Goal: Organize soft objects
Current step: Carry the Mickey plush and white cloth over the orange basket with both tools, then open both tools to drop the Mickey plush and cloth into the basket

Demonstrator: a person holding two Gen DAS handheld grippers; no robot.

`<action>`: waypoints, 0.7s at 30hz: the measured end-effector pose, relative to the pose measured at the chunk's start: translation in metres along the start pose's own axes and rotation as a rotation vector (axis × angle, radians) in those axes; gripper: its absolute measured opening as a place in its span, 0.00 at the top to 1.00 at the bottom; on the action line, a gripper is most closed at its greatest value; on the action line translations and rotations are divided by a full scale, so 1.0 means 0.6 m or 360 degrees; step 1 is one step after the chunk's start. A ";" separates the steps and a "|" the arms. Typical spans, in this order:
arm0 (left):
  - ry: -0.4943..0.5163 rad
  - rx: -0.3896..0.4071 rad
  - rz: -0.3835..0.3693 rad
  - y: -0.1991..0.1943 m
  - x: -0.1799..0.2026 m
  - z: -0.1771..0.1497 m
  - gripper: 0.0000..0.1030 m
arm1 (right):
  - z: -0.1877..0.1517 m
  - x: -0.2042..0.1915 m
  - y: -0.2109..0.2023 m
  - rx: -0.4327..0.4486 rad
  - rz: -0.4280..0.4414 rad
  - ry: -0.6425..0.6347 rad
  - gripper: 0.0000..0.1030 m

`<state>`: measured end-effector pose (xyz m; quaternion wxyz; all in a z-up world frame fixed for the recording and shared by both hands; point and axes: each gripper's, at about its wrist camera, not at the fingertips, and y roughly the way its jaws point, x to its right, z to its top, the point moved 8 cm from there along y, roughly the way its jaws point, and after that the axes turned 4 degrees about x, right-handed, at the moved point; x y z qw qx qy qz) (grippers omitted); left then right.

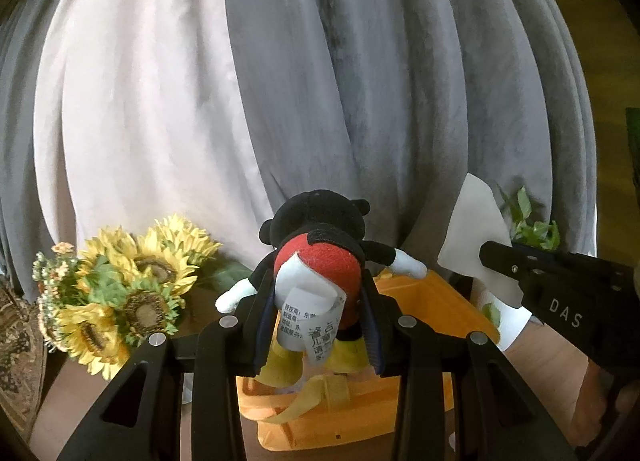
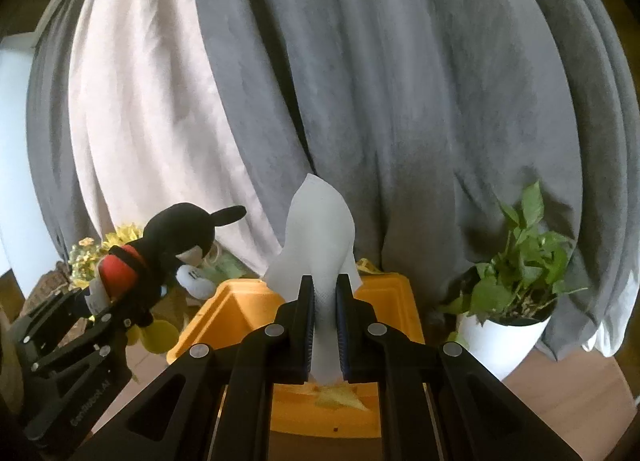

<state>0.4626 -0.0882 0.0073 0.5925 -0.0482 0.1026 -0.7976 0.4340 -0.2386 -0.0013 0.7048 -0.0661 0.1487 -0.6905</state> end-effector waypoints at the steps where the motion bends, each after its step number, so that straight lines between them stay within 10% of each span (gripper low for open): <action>1: -0.0002 -0.0008 -0.0005 0.008 0.000 -0.003 0.64 | -0.002 0.002 0.008 -0.0009 -0.0003 0.0001 0.89; 21: -0.0017 -0.0259 -0.0073 0.156 0.001 -0.089 0.64 | -0.089 0.041 0.167 -0.0319 -0.0058 0.0073 0.89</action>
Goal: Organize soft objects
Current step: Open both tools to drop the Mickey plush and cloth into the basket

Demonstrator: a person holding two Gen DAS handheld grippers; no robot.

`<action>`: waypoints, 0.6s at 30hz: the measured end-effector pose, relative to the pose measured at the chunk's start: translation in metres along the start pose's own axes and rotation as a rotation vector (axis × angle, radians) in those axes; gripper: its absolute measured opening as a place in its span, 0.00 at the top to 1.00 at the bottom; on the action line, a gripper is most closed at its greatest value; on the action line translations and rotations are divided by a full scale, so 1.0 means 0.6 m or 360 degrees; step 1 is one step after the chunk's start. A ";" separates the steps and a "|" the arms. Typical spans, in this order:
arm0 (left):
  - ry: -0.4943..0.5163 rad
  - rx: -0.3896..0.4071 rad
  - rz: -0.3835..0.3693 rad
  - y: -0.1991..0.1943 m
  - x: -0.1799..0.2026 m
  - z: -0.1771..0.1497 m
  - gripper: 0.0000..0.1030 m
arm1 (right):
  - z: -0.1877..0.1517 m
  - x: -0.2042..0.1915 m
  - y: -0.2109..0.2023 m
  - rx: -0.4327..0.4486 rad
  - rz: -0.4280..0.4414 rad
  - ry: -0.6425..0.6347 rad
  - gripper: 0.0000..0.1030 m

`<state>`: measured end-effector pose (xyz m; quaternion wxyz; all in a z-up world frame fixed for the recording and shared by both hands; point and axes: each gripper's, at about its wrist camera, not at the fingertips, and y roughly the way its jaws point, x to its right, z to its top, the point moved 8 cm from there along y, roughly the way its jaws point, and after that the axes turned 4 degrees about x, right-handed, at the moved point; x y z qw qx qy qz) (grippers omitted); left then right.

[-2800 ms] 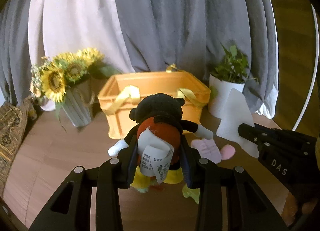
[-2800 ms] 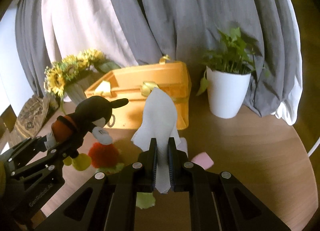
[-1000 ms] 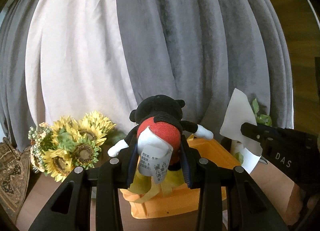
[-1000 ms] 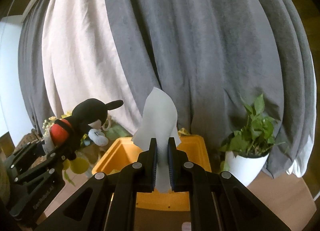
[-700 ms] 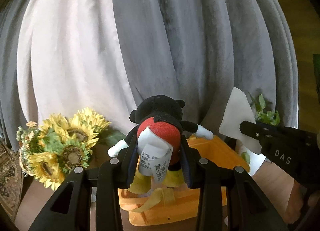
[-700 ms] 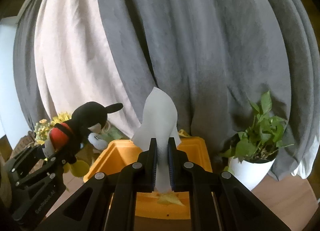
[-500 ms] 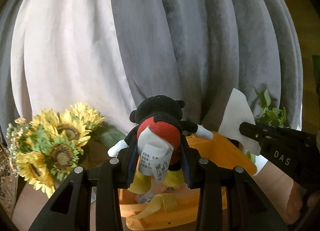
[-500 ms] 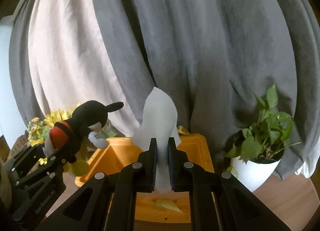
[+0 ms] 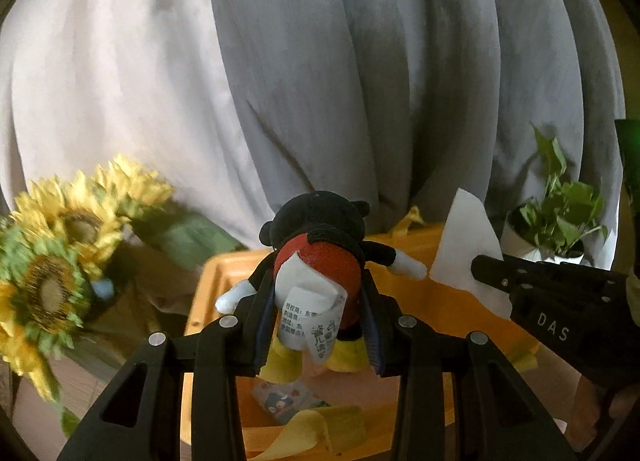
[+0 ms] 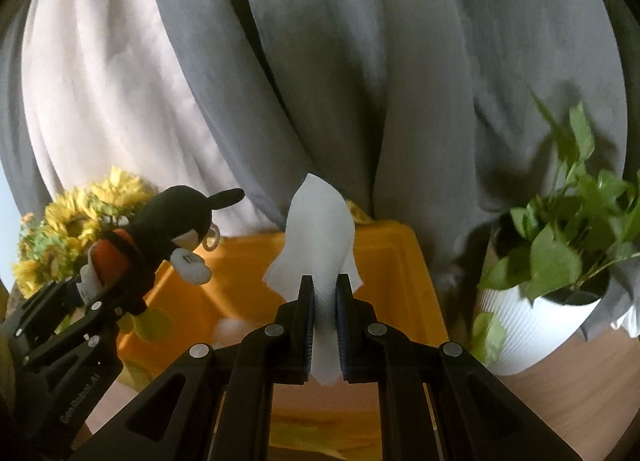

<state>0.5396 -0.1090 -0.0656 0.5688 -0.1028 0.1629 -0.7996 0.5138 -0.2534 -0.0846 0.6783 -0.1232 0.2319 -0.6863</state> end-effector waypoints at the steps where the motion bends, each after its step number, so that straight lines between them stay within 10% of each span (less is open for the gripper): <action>1: 0.0003 -0.0016 -0.0007 0.006 0.001 -0.005 0.64 | -0.002 0.002 0.004 -0.0012 0.0002 0.0004 0.89; 15: 0.0013 -0.0190 -0.0076 0.054 0.025 -0.038 0.54 | -0.026 0.006 0.041 -0.0170 0.0020 0.0014 0.86; 18: 0.0012 -0.0162 -0.0048 0.048 0.020 -0.034 0.40 | -0.028 0.009 0.043 -0.0184 0.0014 0.0031 0.51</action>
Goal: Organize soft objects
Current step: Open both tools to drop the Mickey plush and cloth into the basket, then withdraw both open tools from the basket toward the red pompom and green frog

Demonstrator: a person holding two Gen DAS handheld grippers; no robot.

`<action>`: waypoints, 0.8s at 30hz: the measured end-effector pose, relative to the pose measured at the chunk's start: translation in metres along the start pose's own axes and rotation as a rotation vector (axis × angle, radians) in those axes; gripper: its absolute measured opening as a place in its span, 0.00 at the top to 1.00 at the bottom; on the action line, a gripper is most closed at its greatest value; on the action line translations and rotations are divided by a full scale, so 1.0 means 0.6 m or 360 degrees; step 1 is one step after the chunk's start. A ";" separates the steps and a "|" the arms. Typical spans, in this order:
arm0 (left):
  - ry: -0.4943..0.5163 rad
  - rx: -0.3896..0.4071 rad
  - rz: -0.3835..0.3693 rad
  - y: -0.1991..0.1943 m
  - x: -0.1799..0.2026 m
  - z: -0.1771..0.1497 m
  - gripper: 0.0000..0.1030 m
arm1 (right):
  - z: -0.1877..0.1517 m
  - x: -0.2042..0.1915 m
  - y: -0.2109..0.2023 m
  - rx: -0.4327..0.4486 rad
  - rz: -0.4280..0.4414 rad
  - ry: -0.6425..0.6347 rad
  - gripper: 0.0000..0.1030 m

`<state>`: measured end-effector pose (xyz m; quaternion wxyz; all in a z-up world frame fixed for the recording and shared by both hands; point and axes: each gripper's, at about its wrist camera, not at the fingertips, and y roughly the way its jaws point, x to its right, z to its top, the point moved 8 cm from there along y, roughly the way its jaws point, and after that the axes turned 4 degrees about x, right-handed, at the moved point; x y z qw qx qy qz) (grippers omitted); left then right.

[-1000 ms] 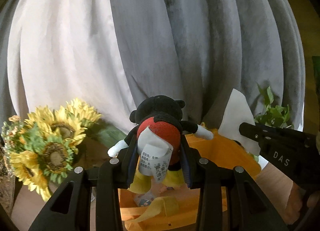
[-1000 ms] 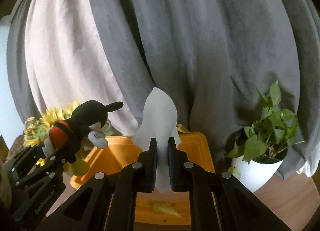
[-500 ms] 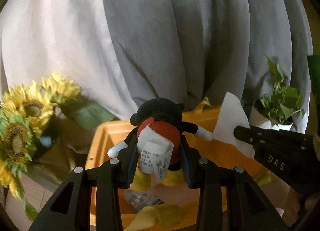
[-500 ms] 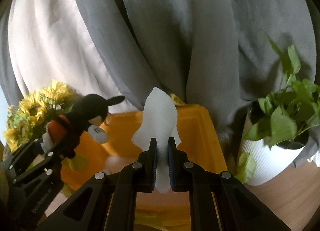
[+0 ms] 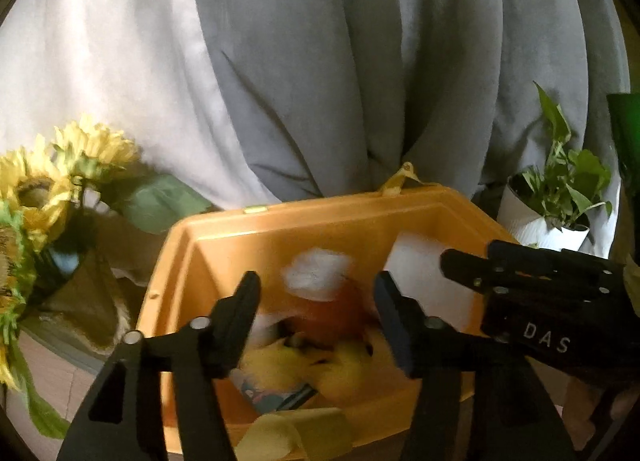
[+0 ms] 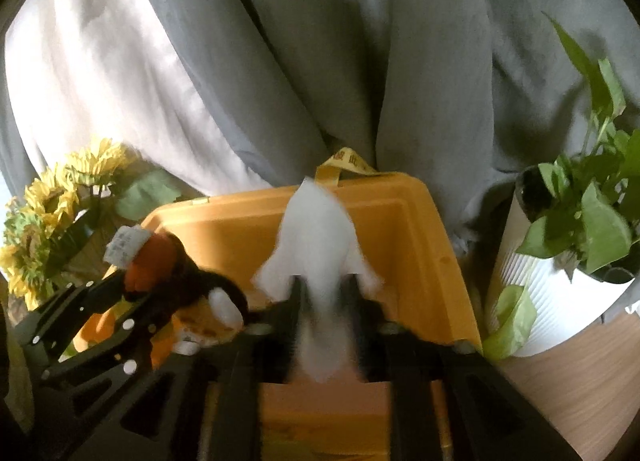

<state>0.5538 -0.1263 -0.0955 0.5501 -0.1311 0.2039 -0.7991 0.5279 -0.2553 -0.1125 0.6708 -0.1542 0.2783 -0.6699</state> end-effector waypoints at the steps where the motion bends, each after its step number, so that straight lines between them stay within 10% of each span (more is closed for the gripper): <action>1: 0.0006 0.0015 0.0009 -0.003 -0.001 0.003 0.38 | 0.001 0.002 -0.003 0.0019 -0.0022 0.0002 0.49; 24: -0.0036 0.0207 0.0145 -0.157 -0.025 0.039 0.23 | 0.024 -0.010 -0.141 0.0208 -0.0138 0.0009 0.42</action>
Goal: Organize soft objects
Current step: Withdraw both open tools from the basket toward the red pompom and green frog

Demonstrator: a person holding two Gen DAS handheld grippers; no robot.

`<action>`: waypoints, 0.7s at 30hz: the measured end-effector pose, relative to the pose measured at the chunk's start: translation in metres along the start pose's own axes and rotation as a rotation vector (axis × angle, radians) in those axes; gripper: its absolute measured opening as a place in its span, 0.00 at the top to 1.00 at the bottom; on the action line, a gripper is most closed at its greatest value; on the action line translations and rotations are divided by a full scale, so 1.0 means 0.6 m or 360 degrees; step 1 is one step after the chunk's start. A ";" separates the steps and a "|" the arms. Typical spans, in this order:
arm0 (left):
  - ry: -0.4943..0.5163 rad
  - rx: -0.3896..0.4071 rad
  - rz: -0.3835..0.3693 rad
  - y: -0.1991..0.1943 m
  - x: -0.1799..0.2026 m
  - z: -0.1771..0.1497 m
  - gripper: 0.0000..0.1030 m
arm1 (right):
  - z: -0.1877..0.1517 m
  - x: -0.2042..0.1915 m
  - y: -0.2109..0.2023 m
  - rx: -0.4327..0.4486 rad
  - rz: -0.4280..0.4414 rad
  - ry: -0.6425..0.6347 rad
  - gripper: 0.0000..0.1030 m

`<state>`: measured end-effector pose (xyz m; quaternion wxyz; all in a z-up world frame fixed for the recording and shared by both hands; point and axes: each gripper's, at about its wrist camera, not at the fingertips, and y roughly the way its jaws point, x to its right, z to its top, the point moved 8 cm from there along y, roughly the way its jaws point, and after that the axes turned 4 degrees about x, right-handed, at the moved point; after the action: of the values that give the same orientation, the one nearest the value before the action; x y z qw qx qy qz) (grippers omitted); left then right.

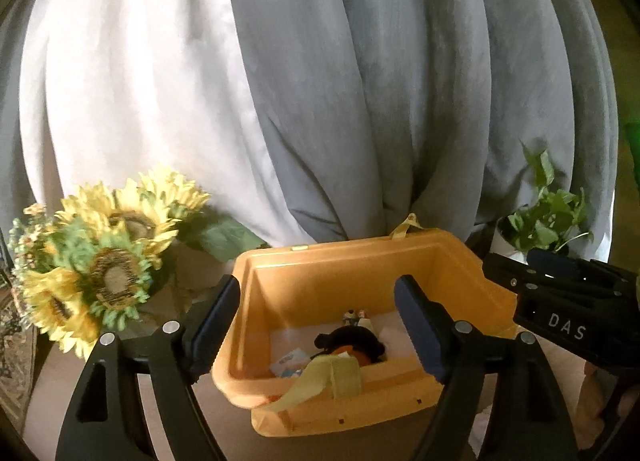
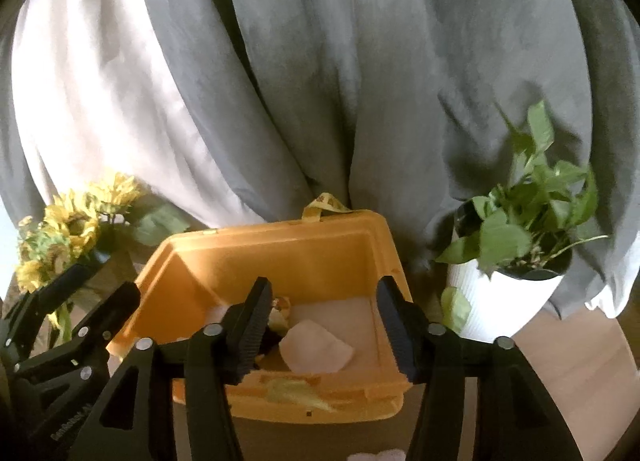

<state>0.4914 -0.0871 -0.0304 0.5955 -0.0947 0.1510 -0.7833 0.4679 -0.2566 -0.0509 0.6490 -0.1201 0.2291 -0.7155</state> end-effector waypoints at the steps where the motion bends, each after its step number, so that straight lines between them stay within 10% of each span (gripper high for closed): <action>1: -0.0003 0.0007 0.0002 -0.009 -0.002 0.000 0.22 | 0.000 -0.002 -0.007 0.0008 -0.0004 0.0000 0.42; 21: 0.0114 0.0042 0.0003 -0.168 -0.003 -0.056 0.17 | -0.064 0.003 -0.163 0.0089 -0.0123 0.0051 0.26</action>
<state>0.3897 -0.0563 -0.0269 0.5918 -0.0585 0.1618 -0.7875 0.3641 -0.2464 -0.0371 0.6202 -0.0992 0.2145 -0.7480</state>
